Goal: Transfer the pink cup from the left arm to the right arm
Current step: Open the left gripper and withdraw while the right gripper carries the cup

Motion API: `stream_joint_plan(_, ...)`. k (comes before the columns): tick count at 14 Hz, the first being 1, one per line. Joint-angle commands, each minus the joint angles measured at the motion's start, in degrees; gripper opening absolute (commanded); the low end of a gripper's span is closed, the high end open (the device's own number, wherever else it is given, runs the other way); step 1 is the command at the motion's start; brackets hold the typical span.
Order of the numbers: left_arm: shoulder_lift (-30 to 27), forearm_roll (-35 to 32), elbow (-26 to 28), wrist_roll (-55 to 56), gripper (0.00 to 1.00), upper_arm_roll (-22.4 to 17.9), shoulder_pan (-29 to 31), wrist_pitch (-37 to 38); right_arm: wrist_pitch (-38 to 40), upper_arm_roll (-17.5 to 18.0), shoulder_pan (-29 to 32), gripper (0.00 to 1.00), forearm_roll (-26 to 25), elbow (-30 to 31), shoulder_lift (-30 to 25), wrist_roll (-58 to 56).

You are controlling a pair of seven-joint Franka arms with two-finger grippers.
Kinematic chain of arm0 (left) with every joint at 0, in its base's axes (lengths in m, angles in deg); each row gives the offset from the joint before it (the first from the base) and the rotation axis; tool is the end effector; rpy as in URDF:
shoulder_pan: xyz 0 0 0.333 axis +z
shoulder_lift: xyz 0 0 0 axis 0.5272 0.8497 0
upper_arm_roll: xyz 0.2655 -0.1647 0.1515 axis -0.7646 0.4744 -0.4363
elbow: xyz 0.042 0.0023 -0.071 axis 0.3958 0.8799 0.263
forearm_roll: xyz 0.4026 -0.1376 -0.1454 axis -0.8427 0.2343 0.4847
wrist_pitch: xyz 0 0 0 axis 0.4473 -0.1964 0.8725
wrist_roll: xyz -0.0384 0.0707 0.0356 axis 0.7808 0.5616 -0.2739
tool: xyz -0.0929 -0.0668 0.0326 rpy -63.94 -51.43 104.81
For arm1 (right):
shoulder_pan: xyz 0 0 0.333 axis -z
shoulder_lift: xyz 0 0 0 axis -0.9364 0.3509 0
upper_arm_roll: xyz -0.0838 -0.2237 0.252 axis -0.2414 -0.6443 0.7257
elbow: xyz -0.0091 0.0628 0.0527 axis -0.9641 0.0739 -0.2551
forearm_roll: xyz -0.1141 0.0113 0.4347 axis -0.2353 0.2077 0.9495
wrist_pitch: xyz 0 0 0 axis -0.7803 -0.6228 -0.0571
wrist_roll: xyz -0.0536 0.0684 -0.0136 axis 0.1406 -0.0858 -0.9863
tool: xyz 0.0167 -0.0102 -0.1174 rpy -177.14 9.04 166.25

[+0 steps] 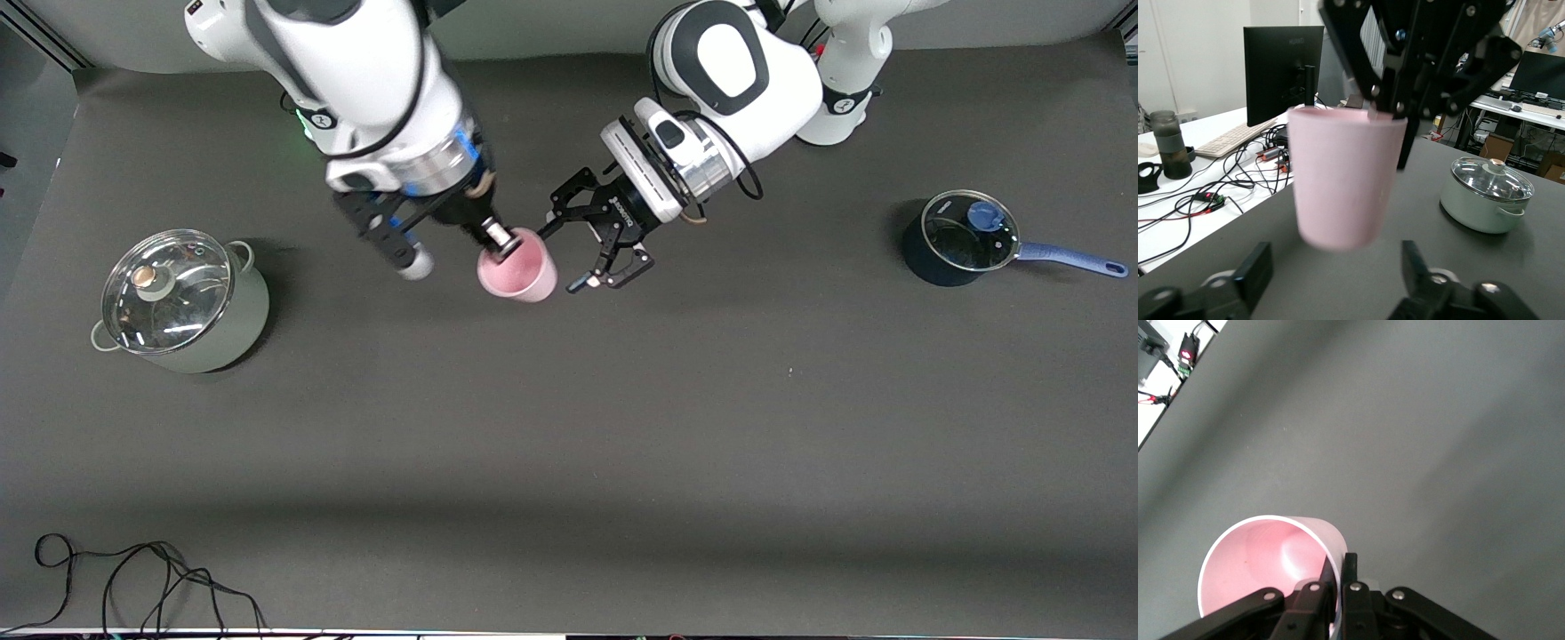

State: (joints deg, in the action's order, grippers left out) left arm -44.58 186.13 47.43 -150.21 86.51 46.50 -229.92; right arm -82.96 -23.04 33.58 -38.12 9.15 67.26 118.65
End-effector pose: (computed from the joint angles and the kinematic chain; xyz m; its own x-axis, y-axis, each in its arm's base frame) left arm 0.5031 -0.4542 0.4748 0.3022 -0.2374 0.9232 -0.8297 -0.5423 0.1322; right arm 0.6089 0.4390 0.6295 0.6952 -0.7153 -0.0712 -0.7174 -0.6840 -0.1322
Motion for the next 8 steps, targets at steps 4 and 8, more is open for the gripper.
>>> stream_joint_plan(4, 0.92, 0.30, 2.12, 5.12, 0.99, -3.32, 0.43, -1.83, 2.85, -0.12, 7.29, 0.00, -0.13, 2.02, -1.02, -14.48)
stream_joint_plan(8, 3.47, -0.13, 3.79, 5.13, 0.99, -5.18, 2.96, -6.75, 4.17, -0.12, 15.99, 0.00, 0.22, 7.39, -3.66, -32.05)
